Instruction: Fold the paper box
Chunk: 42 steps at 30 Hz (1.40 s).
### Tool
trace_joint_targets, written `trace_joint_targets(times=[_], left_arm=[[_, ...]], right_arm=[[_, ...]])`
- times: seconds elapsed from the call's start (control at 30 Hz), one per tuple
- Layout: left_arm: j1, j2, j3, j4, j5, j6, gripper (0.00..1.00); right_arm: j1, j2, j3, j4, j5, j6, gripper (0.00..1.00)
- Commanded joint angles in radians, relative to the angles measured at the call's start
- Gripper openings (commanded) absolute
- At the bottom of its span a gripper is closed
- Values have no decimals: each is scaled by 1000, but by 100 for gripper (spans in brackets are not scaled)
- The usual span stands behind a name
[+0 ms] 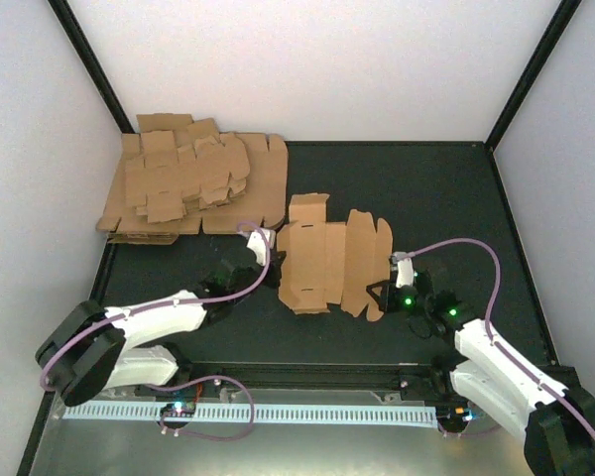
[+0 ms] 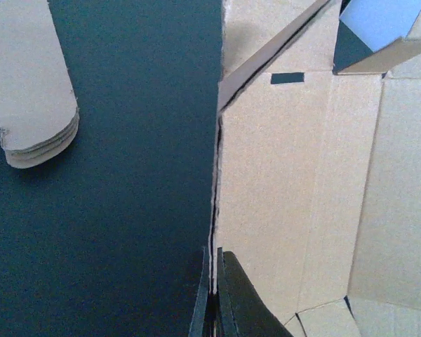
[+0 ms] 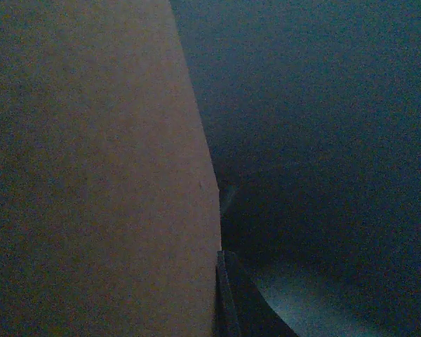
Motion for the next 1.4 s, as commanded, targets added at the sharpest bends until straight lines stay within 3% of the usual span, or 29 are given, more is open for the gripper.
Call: trace_joint_targets(times=[0.0, 0.2, 0.5, 0.63, 0.77, 1.03, 1.2, 1.37], left_arm=[[-18, 18, 50, 39, -34, -36, 2], [-43, 42, 46, 78, -54, -33, 2], [-50, 61, 57, 86, -89, -35, 1], [-50, 65, 48, 114, -83, -40, 2], [-50, 60, 24, 149, -76, -46, 1], [-52, 52, 15, 190, -80, -31, 2], [-59, 54, 16, 236, -100, -51, 2], [-70, 66, 26, 281, -127, -35, 1]], right_arm=[[5, 17, -29, 43, 6, 22, 5], [12, 16, -48, 78, -25, 36, 4], [26, -98, -33, 143, -213, 51, 3], [34, -44, -59, 183, -276, 51, 2], [56, -15, -67, 184, -237, 46, 2], [62, 41, -22, 16, -104, 18, 2], [138, 102, -1, -15, -26, 36, 2], [169, 51, 38, -73, 68, 40, 2]])
